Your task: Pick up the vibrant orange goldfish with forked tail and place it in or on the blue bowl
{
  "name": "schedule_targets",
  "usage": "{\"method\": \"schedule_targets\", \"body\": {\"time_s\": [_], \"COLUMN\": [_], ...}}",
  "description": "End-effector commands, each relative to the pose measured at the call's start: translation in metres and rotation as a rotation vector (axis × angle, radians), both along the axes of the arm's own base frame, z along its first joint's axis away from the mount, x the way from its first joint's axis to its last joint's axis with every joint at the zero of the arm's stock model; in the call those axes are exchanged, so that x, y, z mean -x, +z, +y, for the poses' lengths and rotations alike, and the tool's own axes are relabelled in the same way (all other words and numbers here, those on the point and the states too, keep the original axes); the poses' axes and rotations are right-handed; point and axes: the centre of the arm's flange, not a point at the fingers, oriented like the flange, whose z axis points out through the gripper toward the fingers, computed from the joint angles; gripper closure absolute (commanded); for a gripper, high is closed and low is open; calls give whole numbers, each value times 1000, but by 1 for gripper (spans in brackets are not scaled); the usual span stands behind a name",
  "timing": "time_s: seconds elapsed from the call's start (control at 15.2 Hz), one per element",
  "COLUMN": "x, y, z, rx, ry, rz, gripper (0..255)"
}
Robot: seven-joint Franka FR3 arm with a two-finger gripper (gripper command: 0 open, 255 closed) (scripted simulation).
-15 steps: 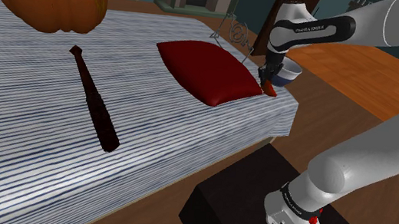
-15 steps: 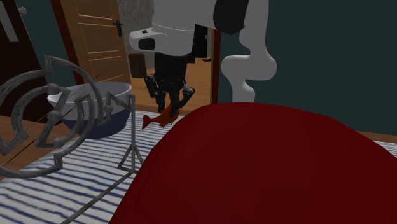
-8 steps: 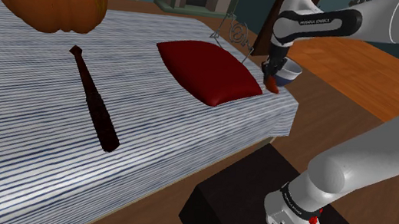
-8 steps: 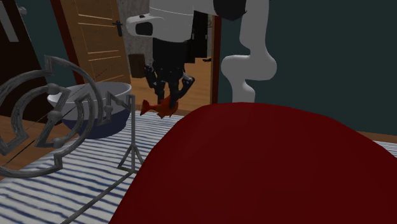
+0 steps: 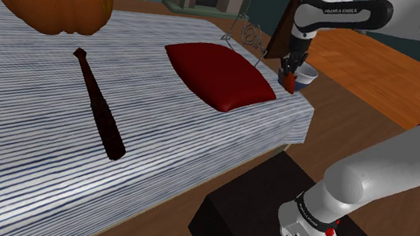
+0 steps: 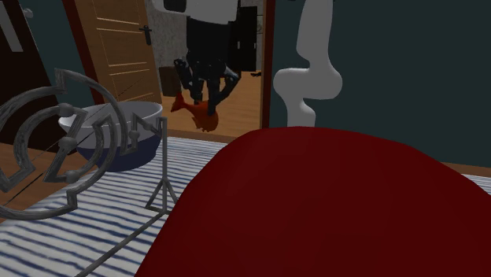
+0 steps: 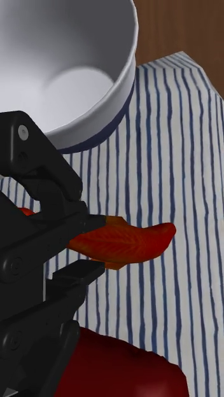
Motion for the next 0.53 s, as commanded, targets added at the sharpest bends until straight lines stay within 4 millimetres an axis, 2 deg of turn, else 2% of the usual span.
{"method": "schedule_targets", "body": {"time_s": [0.0, 0.46], "x": [-1, -1], "y": [11, 48], "z": [0, 0], "rx": [0, 0], "ry": [0, 0], "rz": [0, 0], "gripper": [255, 255]}}
